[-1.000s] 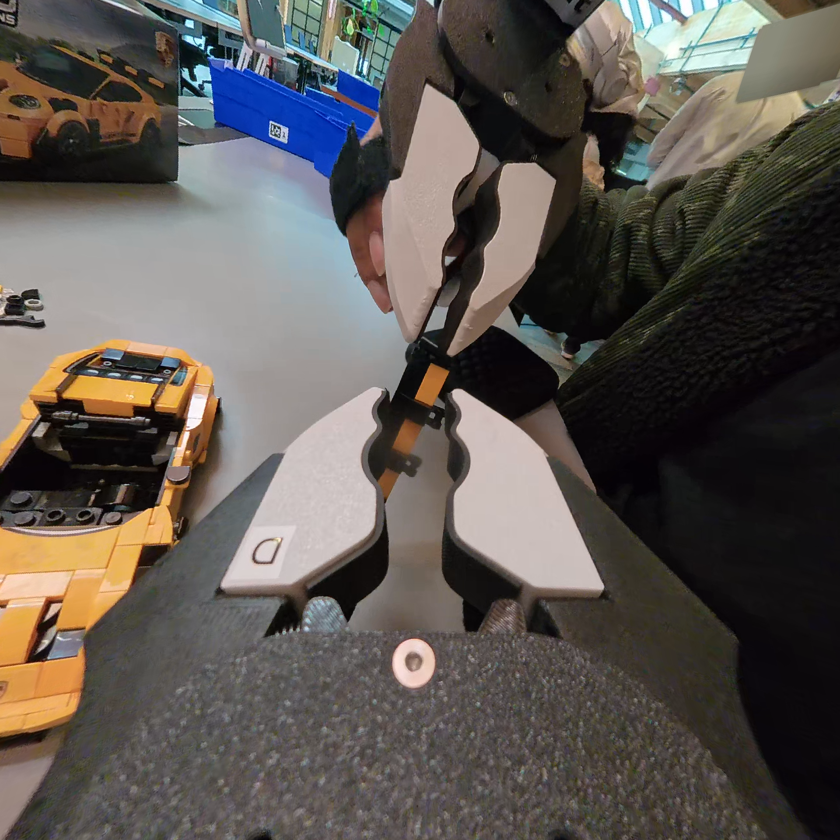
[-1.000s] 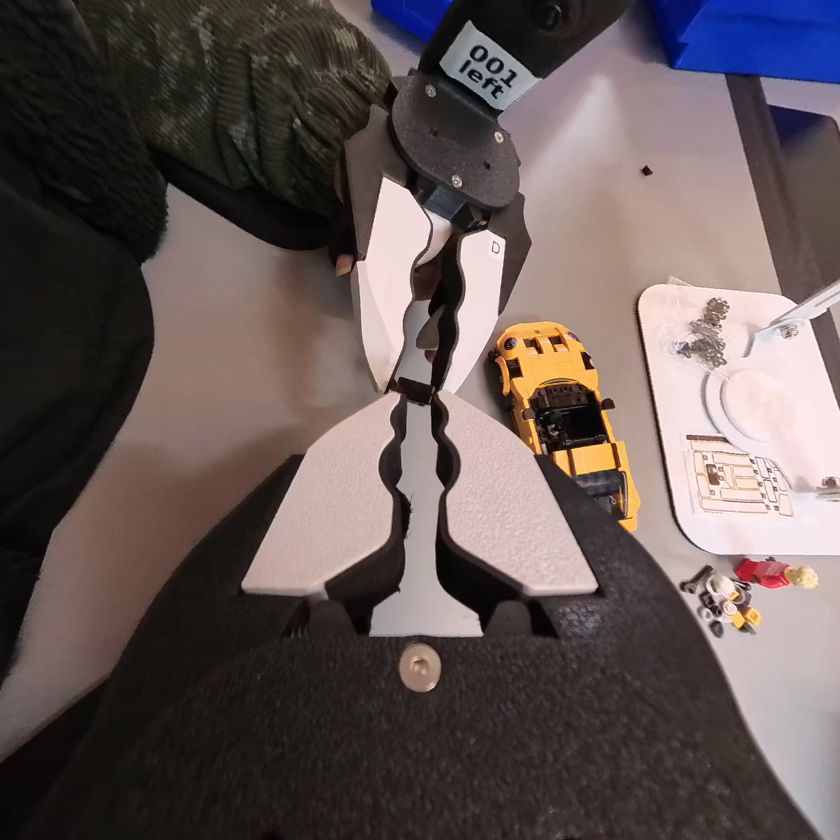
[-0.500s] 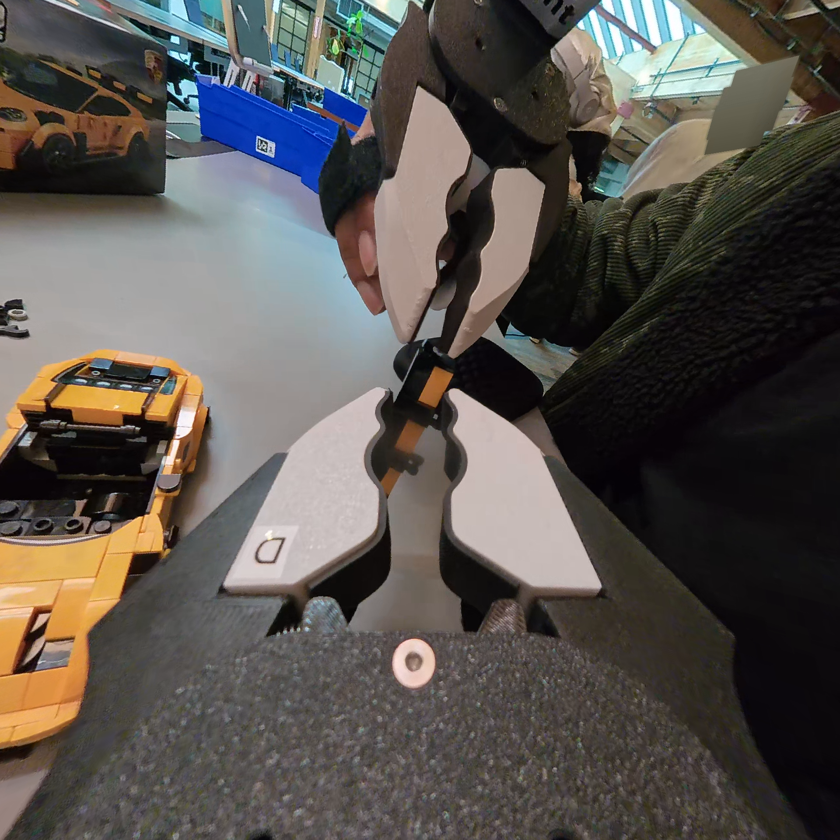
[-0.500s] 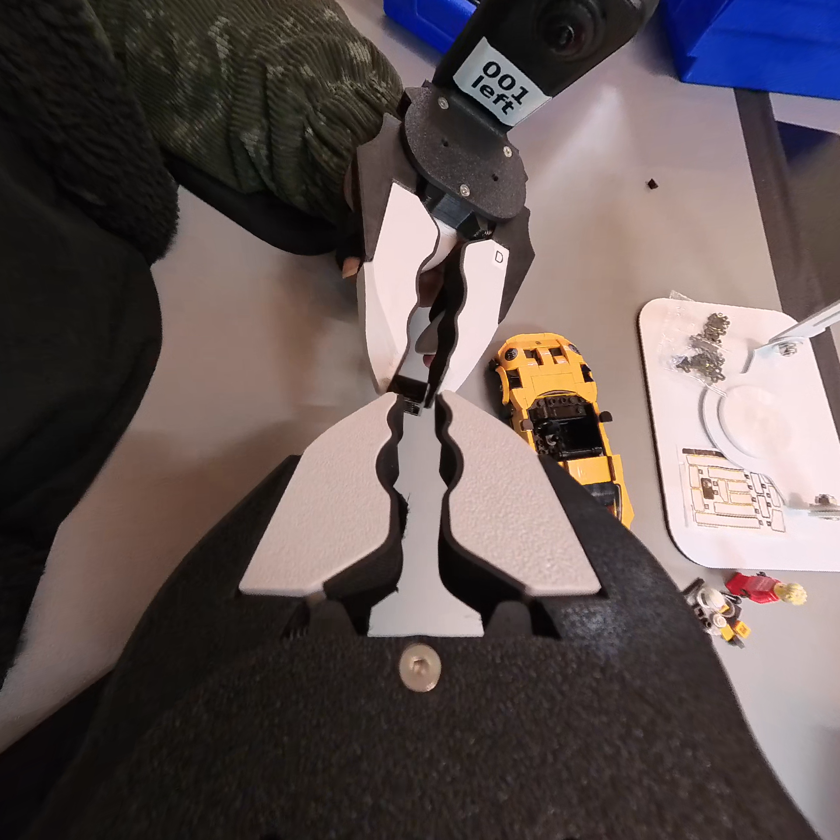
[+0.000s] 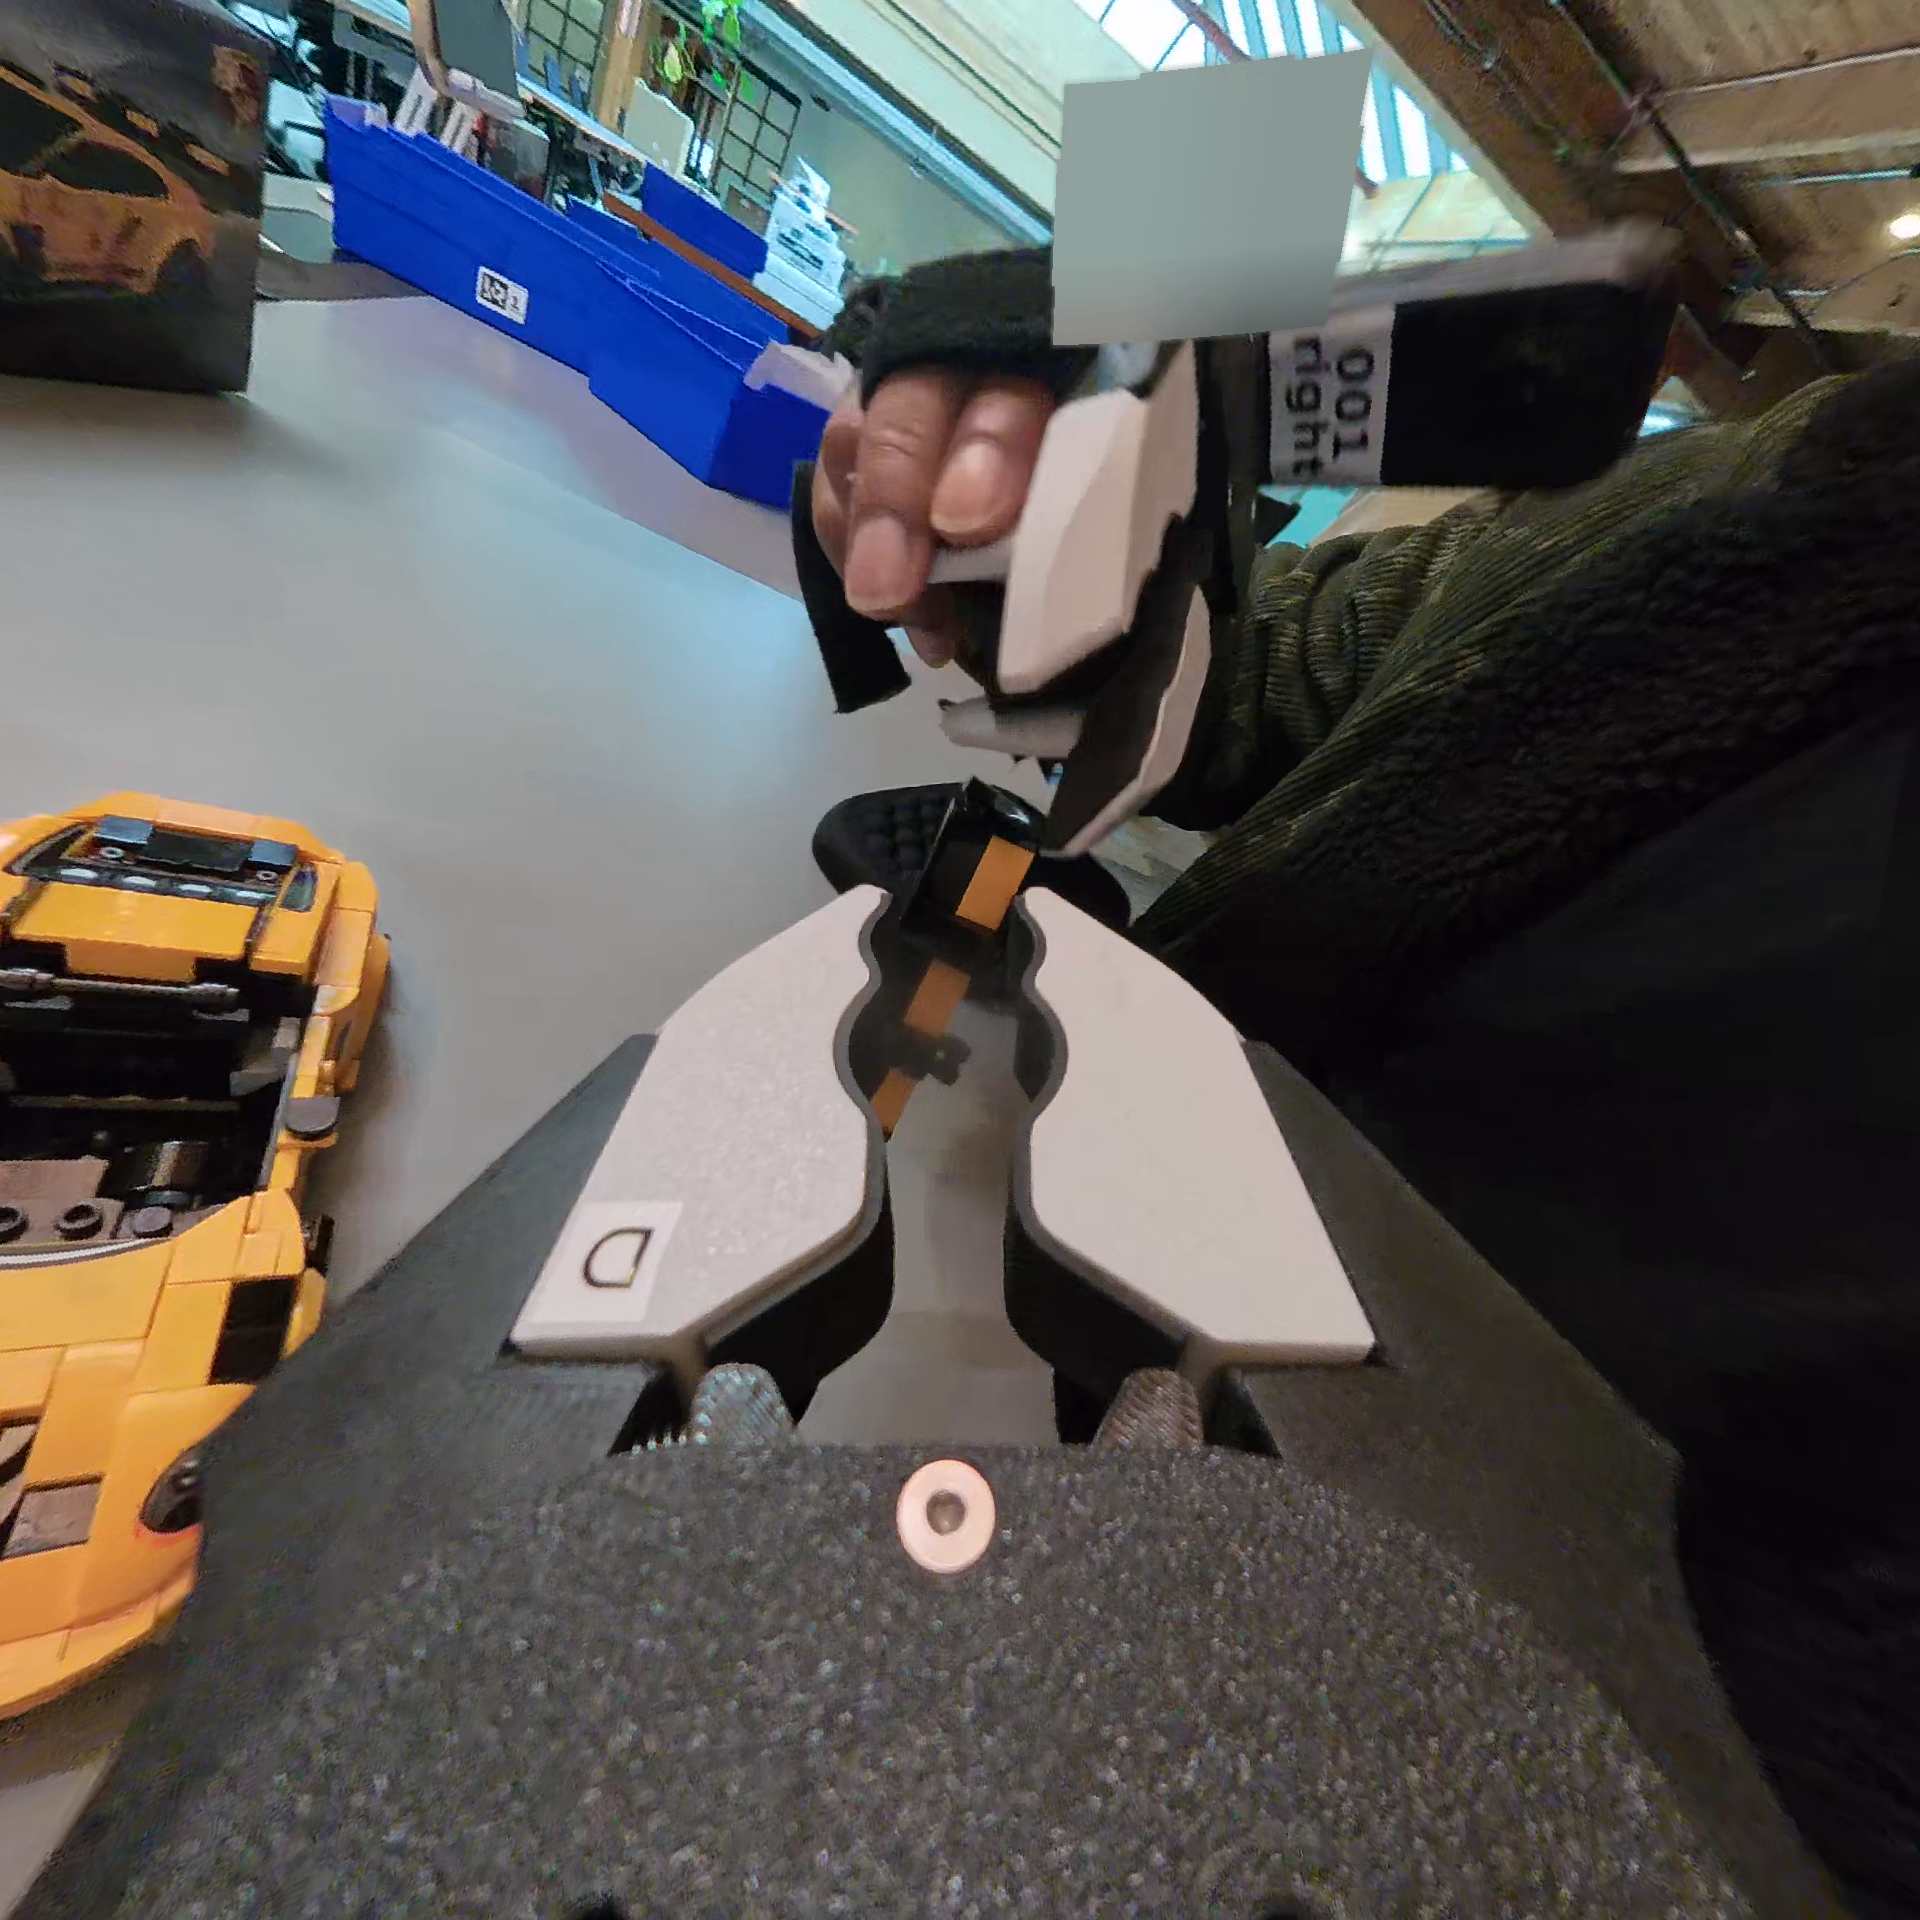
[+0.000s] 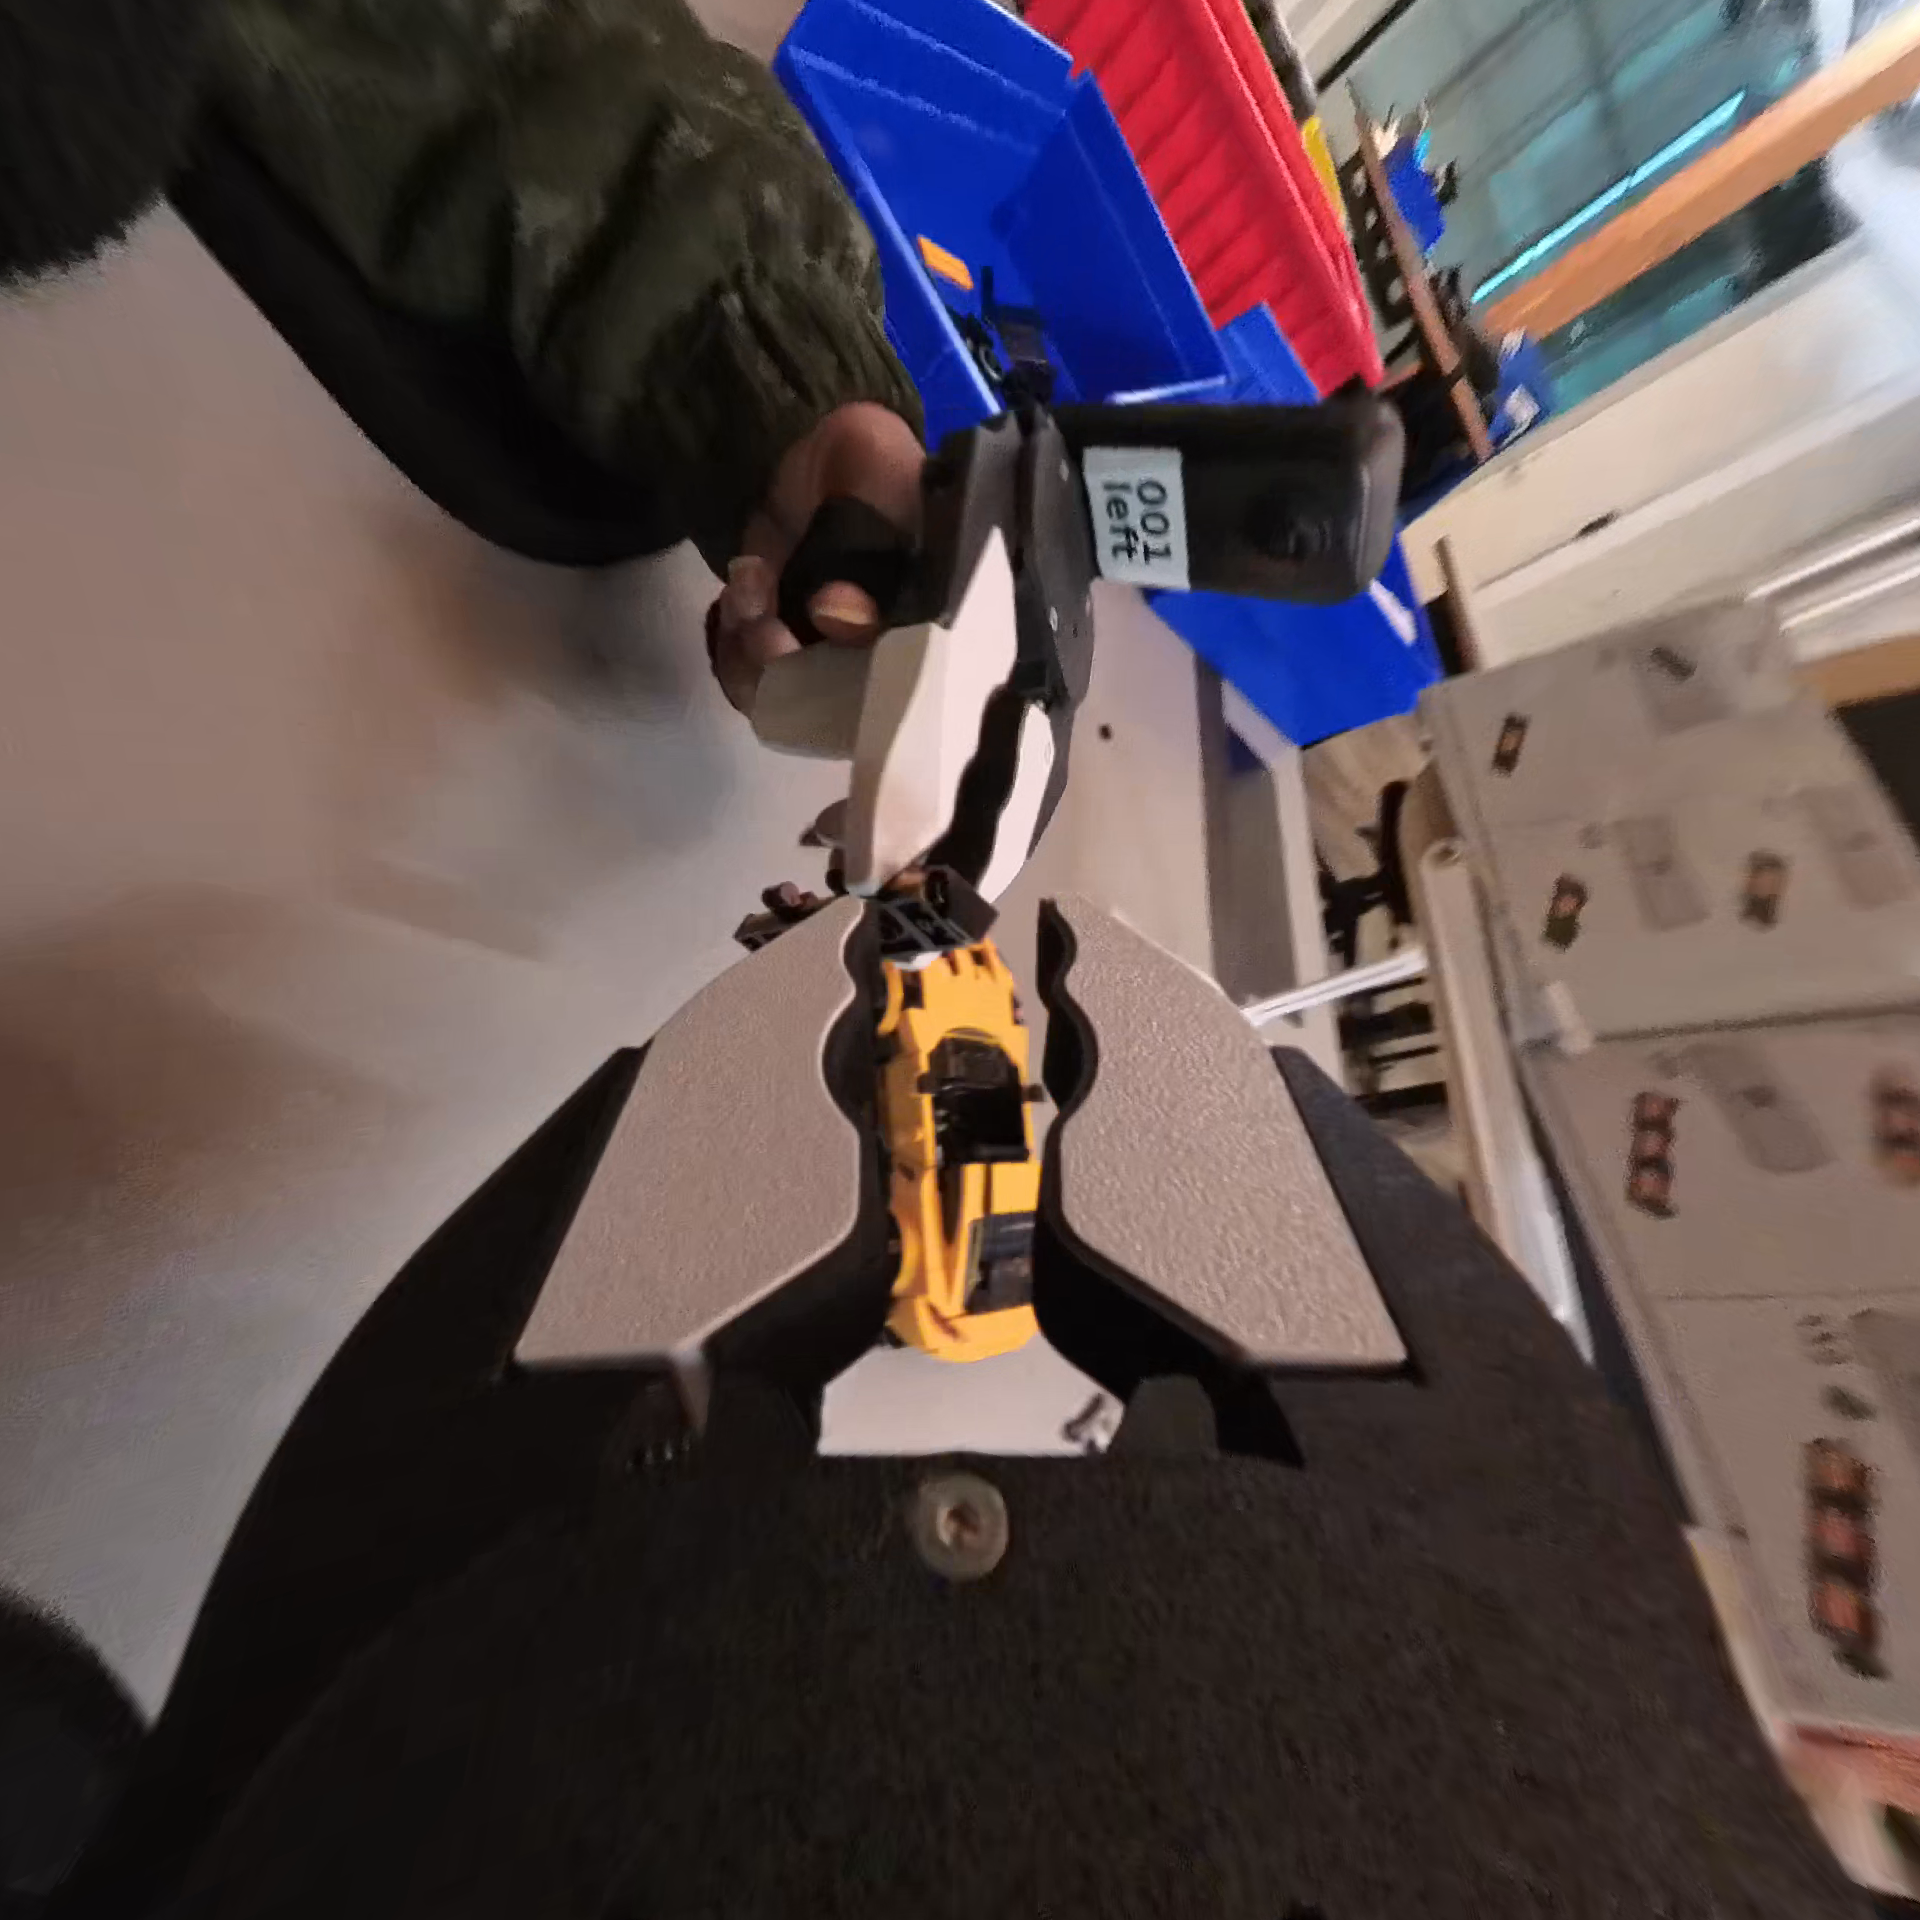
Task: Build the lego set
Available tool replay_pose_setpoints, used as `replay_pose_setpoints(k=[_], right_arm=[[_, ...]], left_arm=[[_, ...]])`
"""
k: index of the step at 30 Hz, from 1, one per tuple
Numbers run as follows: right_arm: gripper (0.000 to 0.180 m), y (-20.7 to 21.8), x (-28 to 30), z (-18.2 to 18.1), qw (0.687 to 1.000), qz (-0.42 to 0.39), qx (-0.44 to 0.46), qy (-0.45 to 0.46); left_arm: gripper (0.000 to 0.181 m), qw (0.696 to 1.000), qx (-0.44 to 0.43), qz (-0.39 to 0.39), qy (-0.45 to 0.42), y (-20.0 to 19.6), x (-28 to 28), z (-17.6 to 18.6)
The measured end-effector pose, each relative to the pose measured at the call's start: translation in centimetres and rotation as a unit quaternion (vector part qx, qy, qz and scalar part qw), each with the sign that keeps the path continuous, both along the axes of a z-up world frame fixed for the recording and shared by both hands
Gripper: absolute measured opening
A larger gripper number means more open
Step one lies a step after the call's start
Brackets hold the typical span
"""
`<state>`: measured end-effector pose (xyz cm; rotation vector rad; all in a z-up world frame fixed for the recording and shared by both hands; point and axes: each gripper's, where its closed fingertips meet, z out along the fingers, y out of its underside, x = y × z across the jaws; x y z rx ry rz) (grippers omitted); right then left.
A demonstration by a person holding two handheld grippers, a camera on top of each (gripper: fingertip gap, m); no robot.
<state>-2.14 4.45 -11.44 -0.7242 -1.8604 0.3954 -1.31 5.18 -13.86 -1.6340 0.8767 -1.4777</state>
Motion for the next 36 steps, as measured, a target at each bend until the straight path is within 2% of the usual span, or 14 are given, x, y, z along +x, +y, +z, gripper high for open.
replay_pose_setpoints(k=[4,10,22,36], right_arm=[[0.034,-0.8,-0.7,0.0,0.996,0.012,0.087,0.012],[0.033,-1.6,-1.3,-0.3,0.997,0.029,0.075,0.016],[0.033,-2.1,-1.4,1.1,0.988,0.019,0.134,0.077],[0.032,-1.1,-1.6,1.1,0.985,-0.006,0.155,0.081]], left_arm=[[0.02,0.999,-0.032,-0.031,-0.025,-0.8,-0.1,0.8],[0.02,0.995,-0.056,-0.071,-0.042,-2.1,-0.1,1.7],[0.019,0.987,-0.09,-0.092,-0.096,-2.7,-0.1,3.4],[0.019,0.984,-0.119,-0.069,-0.115,-1.8,-0.2,3.4]])
